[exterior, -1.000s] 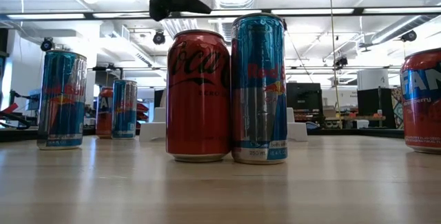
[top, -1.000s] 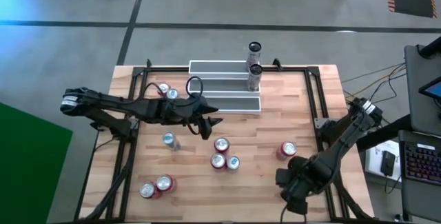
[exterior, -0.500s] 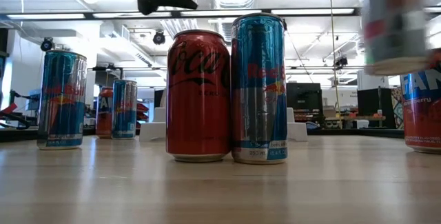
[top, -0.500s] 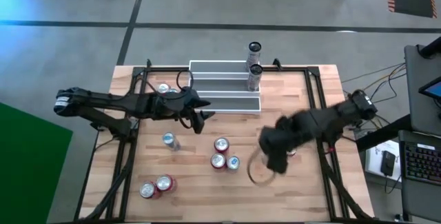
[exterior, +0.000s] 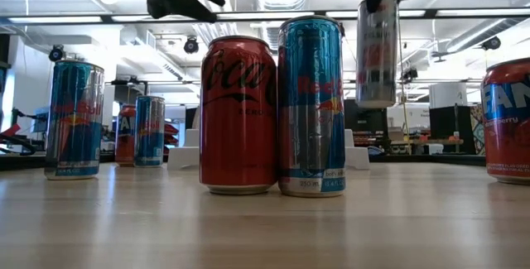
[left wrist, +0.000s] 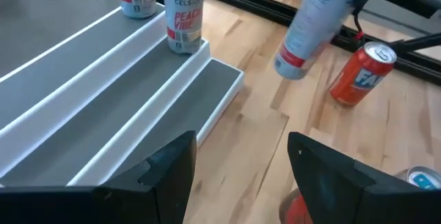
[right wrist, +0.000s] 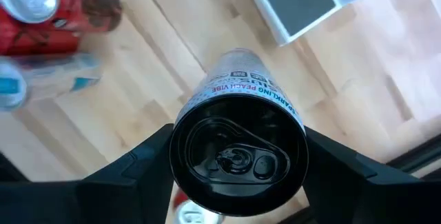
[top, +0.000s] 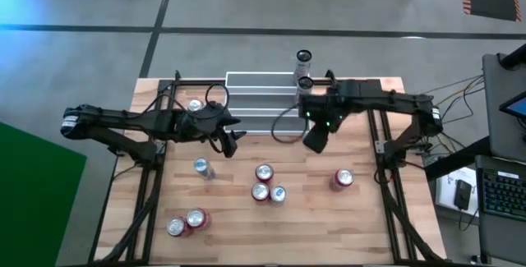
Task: Place canned beverage on shelf
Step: Put the white soda can on the bottom tier of the shelf aligned with the other white soda can
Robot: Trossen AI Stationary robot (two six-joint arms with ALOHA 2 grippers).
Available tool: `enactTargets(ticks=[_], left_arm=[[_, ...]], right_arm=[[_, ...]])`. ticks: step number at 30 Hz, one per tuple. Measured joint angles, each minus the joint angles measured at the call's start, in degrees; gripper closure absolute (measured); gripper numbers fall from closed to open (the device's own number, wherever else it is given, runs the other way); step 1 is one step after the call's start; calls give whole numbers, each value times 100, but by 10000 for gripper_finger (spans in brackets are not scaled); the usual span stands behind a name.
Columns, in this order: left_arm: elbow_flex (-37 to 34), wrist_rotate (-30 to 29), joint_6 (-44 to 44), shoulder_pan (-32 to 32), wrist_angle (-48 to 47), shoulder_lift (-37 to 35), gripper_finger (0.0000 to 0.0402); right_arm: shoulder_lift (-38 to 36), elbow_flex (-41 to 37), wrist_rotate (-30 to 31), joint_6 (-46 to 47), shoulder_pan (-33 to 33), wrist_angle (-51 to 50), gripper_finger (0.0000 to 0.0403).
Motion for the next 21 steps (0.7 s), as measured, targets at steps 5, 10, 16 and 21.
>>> enactTargets(ticks=[5, 10, 16, 21], left_arm=[[-9, 22, 284, 158, -64, 0, 187], [-9, 308, 477, 376, -170, 0, 187], [-10, 361, 629, 452, -529, -20, 187], [-98, 358, 629, 454, -575, -135, 187]], right_arm=[[436, 305, -1, -507, -327, -3, 164], [1001, 881, 75, -1041, -586, 13, 164], [1329, 1180, 159, -1476, -924, 7, 164], [1342, 991, 156, -1628, -1189, -17, 164]])
